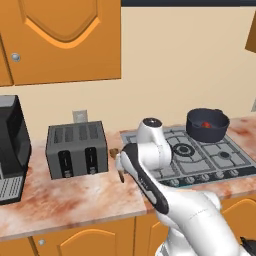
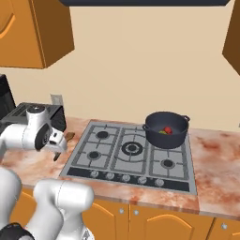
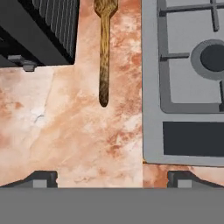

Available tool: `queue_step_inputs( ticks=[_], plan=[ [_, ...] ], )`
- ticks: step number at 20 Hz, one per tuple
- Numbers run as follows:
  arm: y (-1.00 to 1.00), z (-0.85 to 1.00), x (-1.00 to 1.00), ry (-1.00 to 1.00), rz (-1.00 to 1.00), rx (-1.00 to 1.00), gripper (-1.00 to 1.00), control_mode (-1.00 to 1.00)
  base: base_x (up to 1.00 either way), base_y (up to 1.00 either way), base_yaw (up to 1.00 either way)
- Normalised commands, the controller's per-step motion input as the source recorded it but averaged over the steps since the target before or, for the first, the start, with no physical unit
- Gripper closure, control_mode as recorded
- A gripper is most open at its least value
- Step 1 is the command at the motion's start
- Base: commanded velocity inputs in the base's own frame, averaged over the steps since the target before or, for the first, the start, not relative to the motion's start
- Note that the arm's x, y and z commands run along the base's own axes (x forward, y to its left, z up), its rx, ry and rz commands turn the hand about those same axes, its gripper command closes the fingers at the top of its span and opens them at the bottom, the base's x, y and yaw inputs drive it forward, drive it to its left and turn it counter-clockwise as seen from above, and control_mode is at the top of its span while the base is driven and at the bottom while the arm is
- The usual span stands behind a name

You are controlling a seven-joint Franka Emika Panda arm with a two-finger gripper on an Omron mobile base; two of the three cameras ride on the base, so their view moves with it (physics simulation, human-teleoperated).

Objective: Put the broccoli and bell pepper in the pot. Retrieve the spatula and lightly stir the vegetables in the pot.

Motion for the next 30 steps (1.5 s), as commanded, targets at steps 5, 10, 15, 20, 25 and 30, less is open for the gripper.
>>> queue_step_inputs(
  ticks=[5,10,15,20,25,30],
  plan=[
    [0.33,-0.4,0.67,0.33,0.02,-0.07,-1.0,-1.0,0.0,0.0,0.0],
    [0.25,0.0,0.31,0.27,0.0,-0.05,-1.0,-1.0,0.0,0.0,0.0],
    [0.0,-0.2,0.12,0.0,0.0,0.0,-1.0,-1.0,0.0,0.0,0.0],
    [-0.01,-0.42,0.01,-0.03,0.0,0.0,-1.0,-1.0,0.0,0.0,0.0],
    [0.0,-0.24,0.01,-0.09,-0.01,0.0,-1.0,-1.0,0.0,0.0,0.0],
    [-0.09,-0.12,0.0,0.0,-0.02,0.0,-1.0,-1.0,0.0,0.0,0.0]
  ],
)
